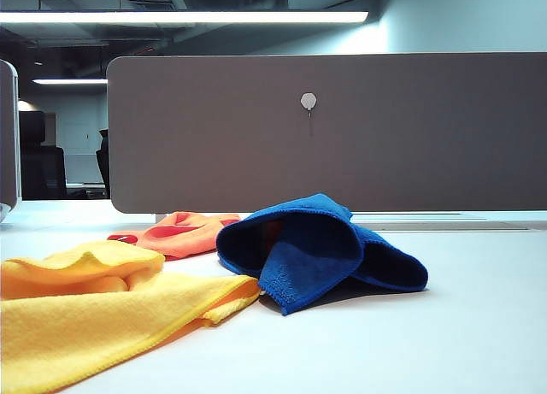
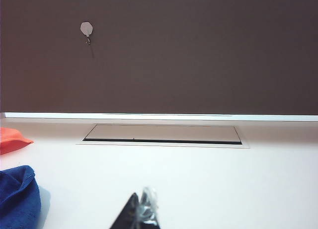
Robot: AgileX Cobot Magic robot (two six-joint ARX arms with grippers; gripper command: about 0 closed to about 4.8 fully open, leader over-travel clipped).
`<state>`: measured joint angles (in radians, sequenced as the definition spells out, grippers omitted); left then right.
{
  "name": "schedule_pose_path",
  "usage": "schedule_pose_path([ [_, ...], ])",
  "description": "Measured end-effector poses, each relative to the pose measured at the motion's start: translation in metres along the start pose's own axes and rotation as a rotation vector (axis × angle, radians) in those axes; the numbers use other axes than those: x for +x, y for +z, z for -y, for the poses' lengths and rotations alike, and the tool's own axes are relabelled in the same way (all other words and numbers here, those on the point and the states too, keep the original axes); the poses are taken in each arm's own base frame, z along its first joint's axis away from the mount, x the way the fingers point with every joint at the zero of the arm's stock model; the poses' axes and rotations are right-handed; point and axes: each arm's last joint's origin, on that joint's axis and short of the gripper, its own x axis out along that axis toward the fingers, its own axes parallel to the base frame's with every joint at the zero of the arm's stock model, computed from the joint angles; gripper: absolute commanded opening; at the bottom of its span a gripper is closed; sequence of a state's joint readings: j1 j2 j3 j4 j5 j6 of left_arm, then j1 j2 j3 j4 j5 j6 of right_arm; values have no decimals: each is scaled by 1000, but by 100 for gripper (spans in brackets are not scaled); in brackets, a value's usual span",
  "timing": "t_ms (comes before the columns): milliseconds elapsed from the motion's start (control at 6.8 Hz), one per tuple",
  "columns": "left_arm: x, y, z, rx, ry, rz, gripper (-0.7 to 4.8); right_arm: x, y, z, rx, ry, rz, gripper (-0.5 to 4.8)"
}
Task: Pick up a rag that is the same color as the top surface of the Rubik's Cube and cover the cube with it.
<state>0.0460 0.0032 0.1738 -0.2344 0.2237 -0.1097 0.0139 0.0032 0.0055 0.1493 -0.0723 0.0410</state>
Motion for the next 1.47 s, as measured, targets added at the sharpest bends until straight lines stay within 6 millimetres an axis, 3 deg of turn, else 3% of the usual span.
schedule_pose_path([
  [294,8,-16,-4,-13,-2,15,-6,0,0,0,3,0,0,-5],
  [1177,15,-33,-8,4,13,42,-5,0,-1,-2,5,86,-11,-5],
  [1471,15,-41,-11,52,94,-38,-5,0,-1,-3,7,89,-10,-5],
])
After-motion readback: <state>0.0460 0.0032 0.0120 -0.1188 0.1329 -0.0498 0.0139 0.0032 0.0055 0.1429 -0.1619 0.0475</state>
